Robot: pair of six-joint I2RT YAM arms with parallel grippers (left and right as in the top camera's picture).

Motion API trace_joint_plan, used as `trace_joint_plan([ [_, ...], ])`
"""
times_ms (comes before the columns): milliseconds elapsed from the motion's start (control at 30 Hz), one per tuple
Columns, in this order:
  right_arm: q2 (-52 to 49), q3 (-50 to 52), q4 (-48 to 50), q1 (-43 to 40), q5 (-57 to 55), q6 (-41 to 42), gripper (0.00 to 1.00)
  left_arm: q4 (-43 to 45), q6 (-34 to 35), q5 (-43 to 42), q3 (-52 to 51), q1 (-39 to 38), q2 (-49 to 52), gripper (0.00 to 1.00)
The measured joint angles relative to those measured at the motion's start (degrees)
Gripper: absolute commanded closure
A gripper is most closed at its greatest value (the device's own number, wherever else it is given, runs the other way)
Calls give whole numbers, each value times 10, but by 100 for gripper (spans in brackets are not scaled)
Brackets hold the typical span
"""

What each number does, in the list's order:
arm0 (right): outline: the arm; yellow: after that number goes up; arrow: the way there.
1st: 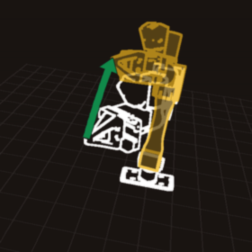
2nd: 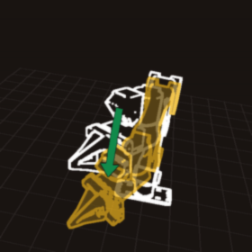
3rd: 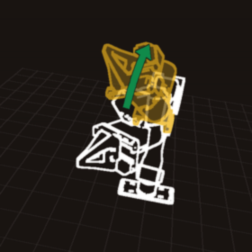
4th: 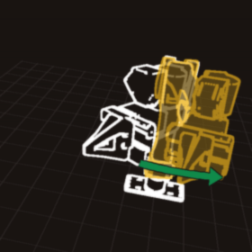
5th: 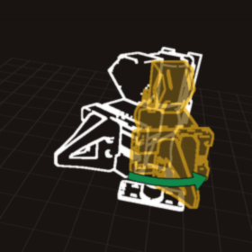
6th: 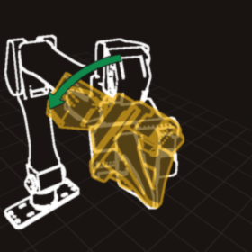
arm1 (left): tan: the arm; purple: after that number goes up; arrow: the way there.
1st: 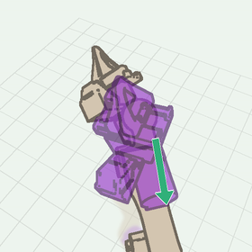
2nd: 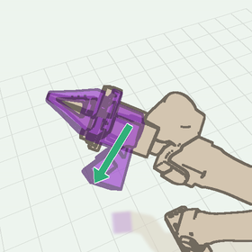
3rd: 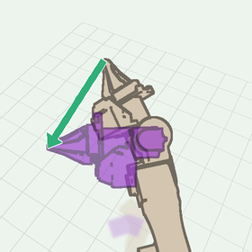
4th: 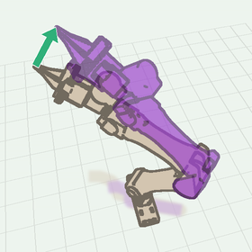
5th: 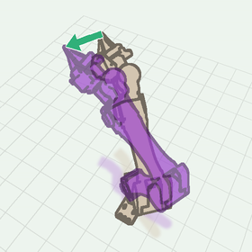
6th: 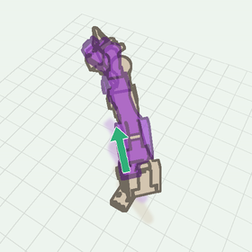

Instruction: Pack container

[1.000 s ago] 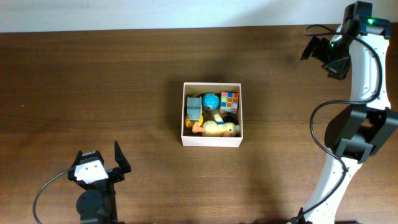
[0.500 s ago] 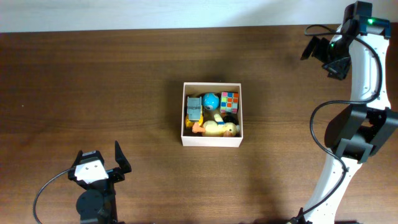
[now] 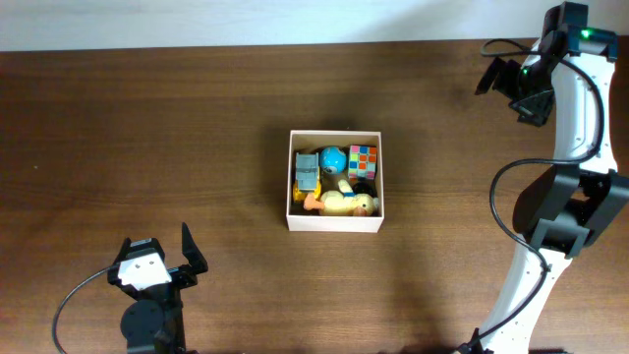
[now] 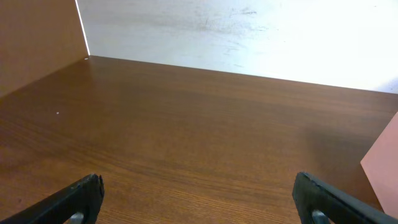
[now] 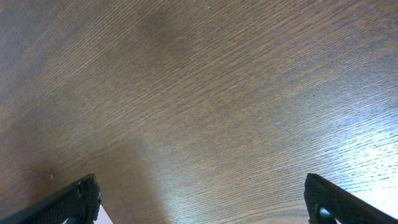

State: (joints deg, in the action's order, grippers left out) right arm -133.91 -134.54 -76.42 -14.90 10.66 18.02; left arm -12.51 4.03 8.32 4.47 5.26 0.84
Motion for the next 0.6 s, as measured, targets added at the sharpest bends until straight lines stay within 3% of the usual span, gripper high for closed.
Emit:
trace_joint_plan([
  [167, 41, 7, -20, 12, -12, -23, 1, 0, 0, 0, 0, 0, 0, 1],
  [333, 165, 40, -17, 56, -17, -145, 1, 0, 0, 0, 0, 0, 0, 1],
  [600, 469, 278, 140, 106, -14, -269, 1, 0, 0, 0, 0, 0, 0, 1],
])
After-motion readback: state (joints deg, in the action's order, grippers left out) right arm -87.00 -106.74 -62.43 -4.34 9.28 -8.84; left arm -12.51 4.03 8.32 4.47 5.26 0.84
